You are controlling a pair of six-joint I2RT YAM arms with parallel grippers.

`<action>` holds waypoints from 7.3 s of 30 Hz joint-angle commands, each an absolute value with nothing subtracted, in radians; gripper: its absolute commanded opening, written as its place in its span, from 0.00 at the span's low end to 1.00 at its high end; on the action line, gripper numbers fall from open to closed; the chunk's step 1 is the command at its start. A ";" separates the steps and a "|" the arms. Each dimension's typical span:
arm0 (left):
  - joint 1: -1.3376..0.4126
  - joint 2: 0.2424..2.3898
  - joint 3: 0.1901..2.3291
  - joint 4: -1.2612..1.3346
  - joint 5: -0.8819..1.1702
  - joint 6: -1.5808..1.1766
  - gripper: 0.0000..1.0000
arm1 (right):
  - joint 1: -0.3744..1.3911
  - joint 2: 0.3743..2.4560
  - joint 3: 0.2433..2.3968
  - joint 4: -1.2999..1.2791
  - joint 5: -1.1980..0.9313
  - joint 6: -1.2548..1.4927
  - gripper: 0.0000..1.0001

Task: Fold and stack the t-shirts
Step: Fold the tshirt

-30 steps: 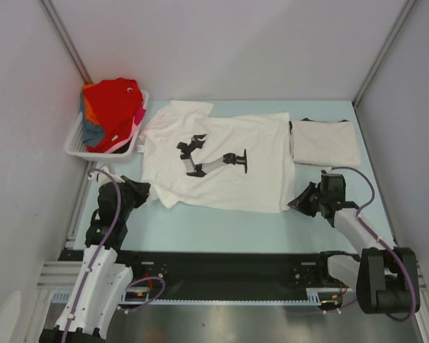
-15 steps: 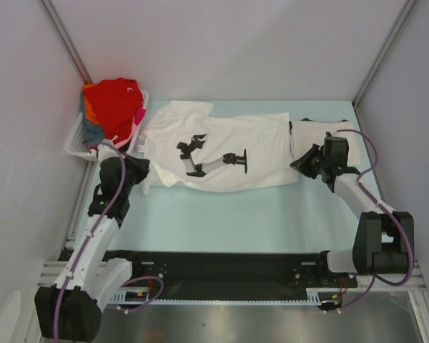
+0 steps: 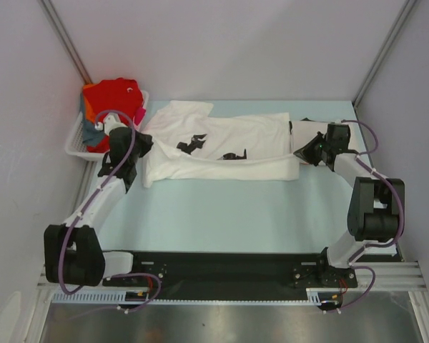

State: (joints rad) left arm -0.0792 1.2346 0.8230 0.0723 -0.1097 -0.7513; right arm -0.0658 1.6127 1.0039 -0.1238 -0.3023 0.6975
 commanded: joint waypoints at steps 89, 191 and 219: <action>-0.113 1.204 0.580 0.285 0.000 -0.824 0.46 | 0.089 1.485 0.849 0.024 -0.043 0.686 0.69; -0.161 1.012 0.307 0.277 -0.313 -0.985 0.84 | -0.052 1.412 0.548 0.169 0.012 0.796 0.00; -0.325 1.494 0.350 0.650 -0.278 -1.425 0.71 | -0.003 1.374 0.448 0.330 0.000 0.781 0.00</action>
